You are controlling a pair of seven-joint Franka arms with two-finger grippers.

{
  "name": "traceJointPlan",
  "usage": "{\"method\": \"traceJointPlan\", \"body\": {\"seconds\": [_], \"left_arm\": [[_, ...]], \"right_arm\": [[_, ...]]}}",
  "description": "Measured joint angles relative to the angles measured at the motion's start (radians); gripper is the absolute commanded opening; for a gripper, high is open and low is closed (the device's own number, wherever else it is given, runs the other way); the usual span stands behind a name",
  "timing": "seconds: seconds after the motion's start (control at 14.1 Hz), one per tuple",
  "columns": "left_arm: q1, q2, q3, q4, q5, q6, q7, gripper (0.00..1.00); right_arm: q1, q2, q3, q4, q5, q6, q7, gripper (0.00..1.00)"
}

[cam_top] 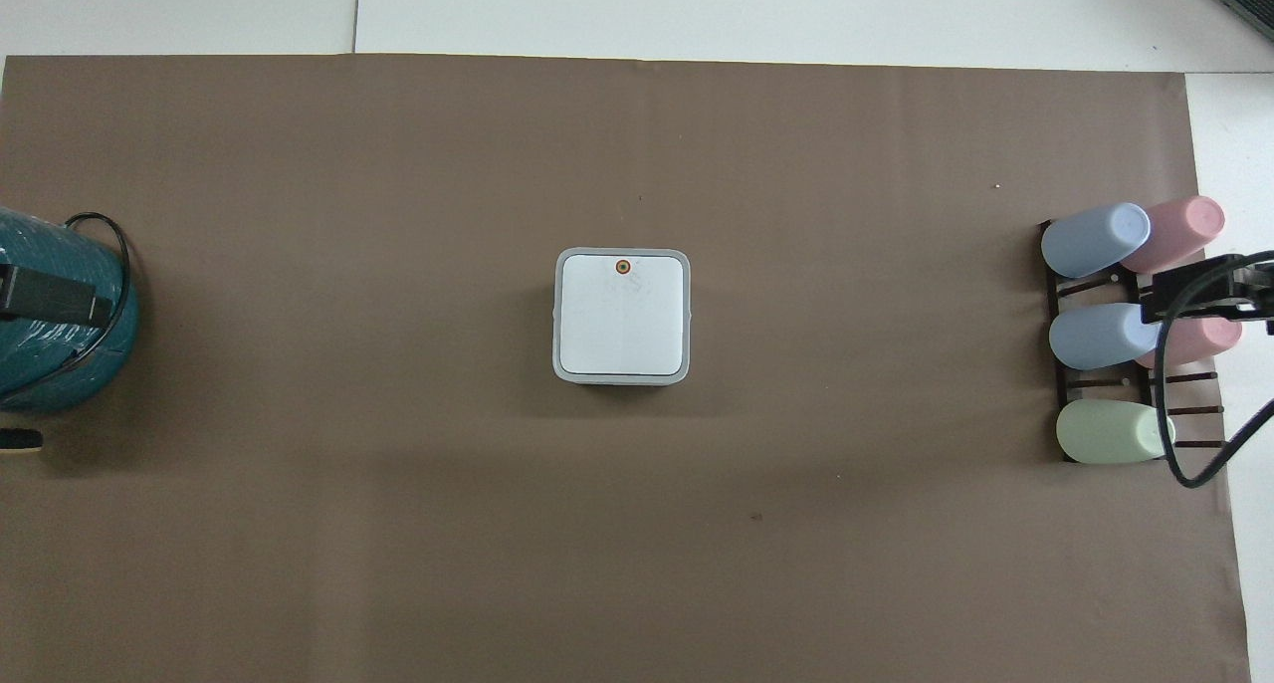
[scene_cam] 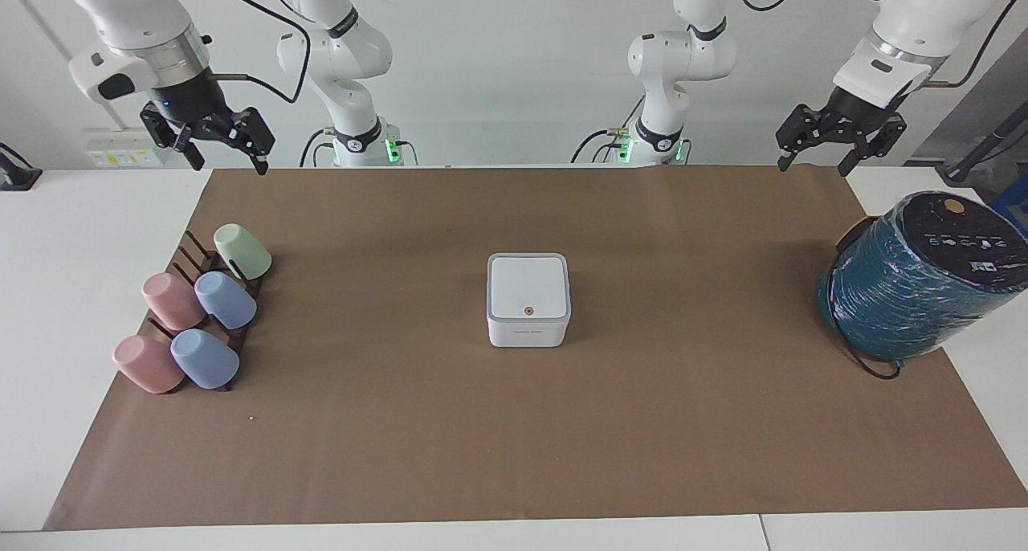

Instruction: Close trash can lid

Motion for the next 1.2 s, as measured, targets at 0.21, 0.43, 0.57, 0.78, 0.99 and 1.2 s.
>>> {"method": "traceJointPlan", "body": {"seconds": [0.21, 0.43, 0.57, 0.78, 0.99, 1.2], "left_arm": [[0.0, -0.001, -0.001, 0.0, -0.001, 0.003, -0.011, 1.0], [-0.001, -0.001, -0.006, 0.01, -0.001, 0.003, -0.015, 1.0], [-0.001, -0.001, -0.006, 0.016, -0.001, 0.003, -0.015, 1.0], [-0.001, 0.0, -0.008, 0.022, -0.001, 0.001, -0.015, 1.0], [0.0, 0.0, -0.027, 0.022, -0.001, -0.004, -0.018, 1.0], [0.01, 0.001, -0.037, 0.022, -0.001, -0.01, -0.022, 1.0]], "right_arm": [[0.0, 0.0, 0.0, 0.0, 0.0, 0.0, 0.0, 1.0], [0.0, 0.0, 0.0, 0.0, 0.0, 0.0, 0.0, 1.0], [0.0, 0.0, 0.0, 0.0, 0.0, 0.0, 0.0, 1.0], [0.0, 0.0, 0.0, 0.0, 0.0, 0.0, 0.0, 1.0], [0.0, 0.0, 0.0, 0.0, 0.0, 0.0, 0.0, 1.0], [0.0, 0.0, 0.0, 0.0, 0.0, 0.0, 0.0, 1.0]]}}
